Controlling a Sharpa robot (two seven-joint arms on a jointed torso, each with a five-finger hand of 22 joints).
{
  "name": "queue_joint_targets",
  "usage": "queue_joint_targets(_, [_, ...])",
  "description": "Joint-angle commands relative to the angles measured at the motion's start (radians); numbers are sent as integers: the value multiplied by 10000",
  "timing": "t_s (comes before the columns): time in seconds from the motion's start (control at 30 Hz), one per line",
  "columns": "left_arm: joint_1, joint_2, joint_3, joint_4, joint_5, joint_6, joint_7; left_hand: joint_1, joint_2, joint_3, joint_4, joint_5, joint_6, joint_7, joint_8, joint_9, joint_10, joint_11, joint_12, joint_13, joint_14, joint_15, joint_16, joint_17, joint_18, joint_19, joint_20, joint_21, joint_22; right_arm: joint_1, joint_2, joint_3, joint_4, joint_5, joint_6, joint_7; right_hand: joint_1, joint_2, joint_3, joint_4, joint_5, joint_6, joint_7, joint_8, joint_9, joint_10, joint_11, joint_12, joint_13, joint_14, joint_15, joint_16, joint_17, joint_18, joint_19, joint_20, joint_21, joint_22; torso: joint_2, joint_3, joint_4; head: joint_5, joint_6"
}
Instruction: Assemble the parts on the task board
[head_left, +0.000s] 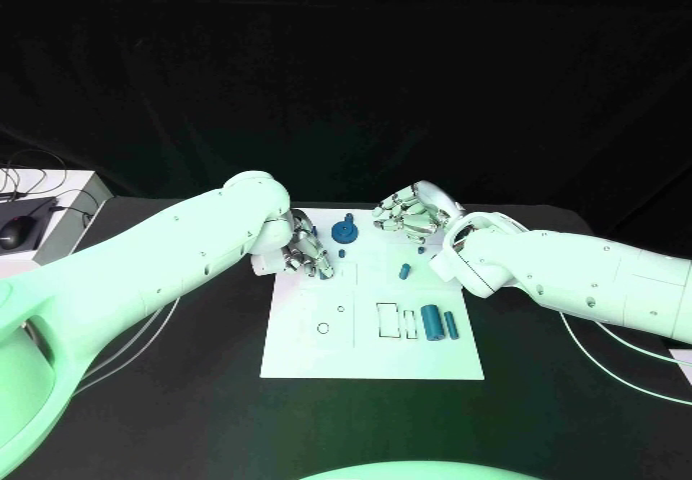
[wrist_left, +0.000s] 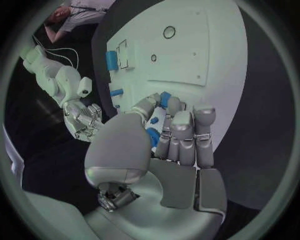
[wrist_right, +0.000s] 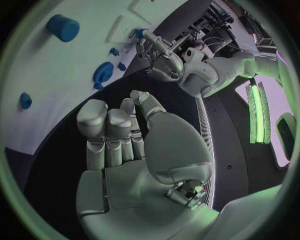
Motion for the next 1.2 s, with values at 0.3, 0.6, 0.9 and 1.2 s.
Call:
queue_joint_targets(0.3, [4,130,-55,-99,79,-91,-185,59,188,7,-383,14,698,-636,-62,204,494,-410,-108,111,72,1,-87,65,-131,48,-40,51,36,8,12,2,70,-126,134,40,25,-2,77,7,35,57,1,-64,-15,-60,-5,20,-12,0,7,-47,5,38,614,-44,42,1038,-12,10,6,-42,-53])
queue_joint_targets(0.6, [-5,183,-83,-131,48,-255,-245,19,304,-146,-298,22,723,-684,-12,307,566,-441,-128,190,105,-22,-69,124,-153,114,-66,145,110,9,11,2,98,-131,135,40,26,-3,99,-4,35,60,4,-68,-16,-63,-4,15,-16,4,6,-39,13,40,612,-44,30,1035,-9,3,-1,-52,-57])
queue_joint_targets(0.9, [-14,221,-97,-160,-29,-511,-273,-106,448,-219,-165,20,796,-752,100,440,677,-488,-91,229,145,-58,-25,90,-209,239,-117,363,266,10,1,2,107,-133,133,39,26,-3,99,-4,35,60,4,-68,-16,-63,-4,15,-16,4,6,-39,13,40,612,-44,30,1035,-13,3,8,-51,-71])
queue_joint_targets(1.2, [-39,242,-113,-192,-86,-696,-275,-339,706,-100,43,40,856,-822,247,652,801,-544,-49,245,161,-105,57,0,-281,356,-190,584,425,10,-3,2,104,-133,146,32,26,-3,99,-4,35,60,4,-68,-16,-63,-4,15,-16,4,6,-39,13,40,612,-44,30,1035,-16,8,5,-56,-71])
